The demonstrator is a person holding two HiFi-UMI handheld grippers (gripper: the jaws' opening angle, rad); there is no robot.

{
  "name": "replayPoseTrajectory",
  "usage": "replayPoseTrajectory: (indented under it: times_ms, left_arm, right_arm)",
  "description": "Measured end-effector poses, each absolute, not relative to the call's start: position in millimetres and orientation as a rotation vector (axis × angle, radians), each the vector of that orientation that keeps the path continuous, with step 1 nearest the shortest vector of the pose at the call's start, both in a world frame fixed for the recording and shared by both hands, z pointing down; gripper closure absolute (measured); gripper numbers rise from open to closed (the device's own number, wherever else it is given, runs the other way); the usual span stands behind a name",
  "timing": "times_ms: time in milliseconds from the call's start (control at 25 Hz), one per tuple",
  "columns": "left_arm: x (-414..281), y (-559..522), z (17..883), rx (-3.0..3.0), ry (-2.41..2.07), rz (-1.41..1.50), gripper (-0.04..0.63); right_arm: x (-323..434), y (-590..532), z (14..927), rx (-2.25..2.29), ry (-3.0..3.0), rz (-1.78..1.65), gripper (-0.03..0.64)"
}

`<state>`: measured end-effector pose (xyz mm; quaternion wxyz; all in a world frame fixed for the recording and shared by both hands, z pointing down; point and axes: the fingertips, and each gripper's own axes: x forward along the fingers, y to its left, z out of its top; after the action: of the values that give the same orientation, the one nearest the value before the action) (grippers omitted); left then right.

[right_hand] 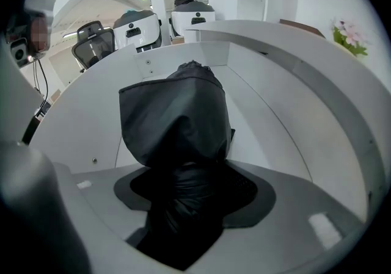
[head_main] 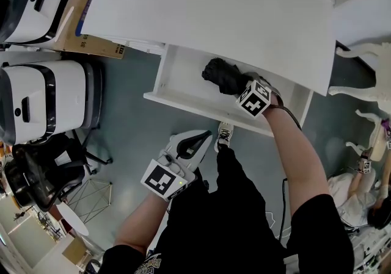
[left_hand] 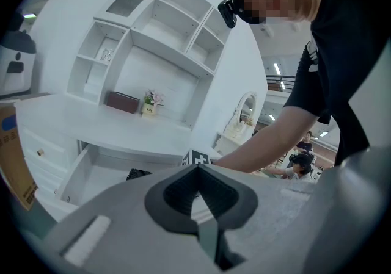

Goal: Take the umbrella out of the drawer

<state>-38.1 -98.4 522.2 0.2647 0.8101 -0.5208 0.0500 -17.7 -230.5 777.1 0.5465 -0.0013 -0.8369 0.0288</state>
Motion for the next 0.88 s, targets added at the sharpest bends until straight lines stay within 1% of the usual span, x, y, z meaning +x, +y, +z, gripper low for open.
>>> replayPoseTrajectory:
  times_ms: [520, 880]
  left_arm:
    - [-49, -94, 508, 2.197, -1.420, 0.162, 0.594]
    - [-63, -89, 498, 2.196, -1.474, 0.153, 0.594]
  right_arm:
    - [-15, -228, 769, 0.012, -1.995, 0.065, 0.339]
    - [-18, -220, 720, 0.051, -2.115, 0.047, 0.339]
